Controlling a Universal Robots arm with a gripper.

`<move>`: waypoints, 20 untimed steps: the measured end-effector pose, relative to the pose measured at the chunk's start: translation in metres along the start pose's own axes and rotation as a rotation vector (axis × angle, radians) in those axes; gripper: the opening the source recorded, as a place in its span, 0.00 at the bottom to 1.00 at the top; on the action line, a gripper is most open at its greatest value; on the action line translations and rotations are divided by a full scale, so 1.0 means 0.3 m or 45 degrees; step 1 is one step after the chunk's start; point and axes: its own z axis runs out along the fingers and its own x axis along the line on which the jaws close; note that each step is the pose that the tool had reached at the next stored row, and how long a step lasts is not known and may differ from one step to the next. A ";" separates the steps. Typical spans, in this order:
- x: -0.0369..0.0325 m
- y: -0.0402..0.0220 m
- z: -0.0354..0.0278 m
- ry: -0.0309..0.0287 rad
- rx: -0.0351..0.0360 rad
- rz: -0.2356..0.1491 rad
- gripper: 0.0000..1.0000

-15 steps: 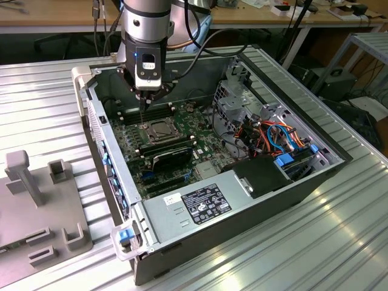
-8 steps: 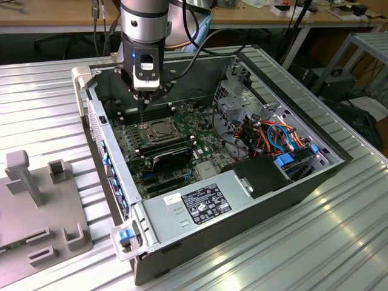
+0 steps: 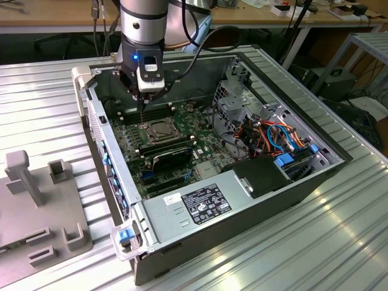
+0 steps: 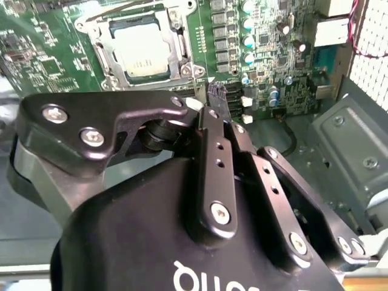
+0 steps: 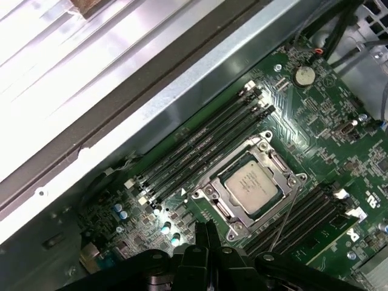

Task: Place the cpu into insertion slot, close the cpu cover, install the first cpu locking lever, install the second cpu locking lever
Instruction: 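Install the first cpu locking lever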

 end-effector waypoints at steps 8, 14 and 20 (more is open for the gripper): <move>0.004 -0.004 0.009 0.0118 -0.0054 -0.167 0.11; 0.007 -0.006 0.018 0.0203 -0.0128 -0.238 0.11; 0.011 -0.002 0.026 0.0272 -0.0176 -0.288 0.11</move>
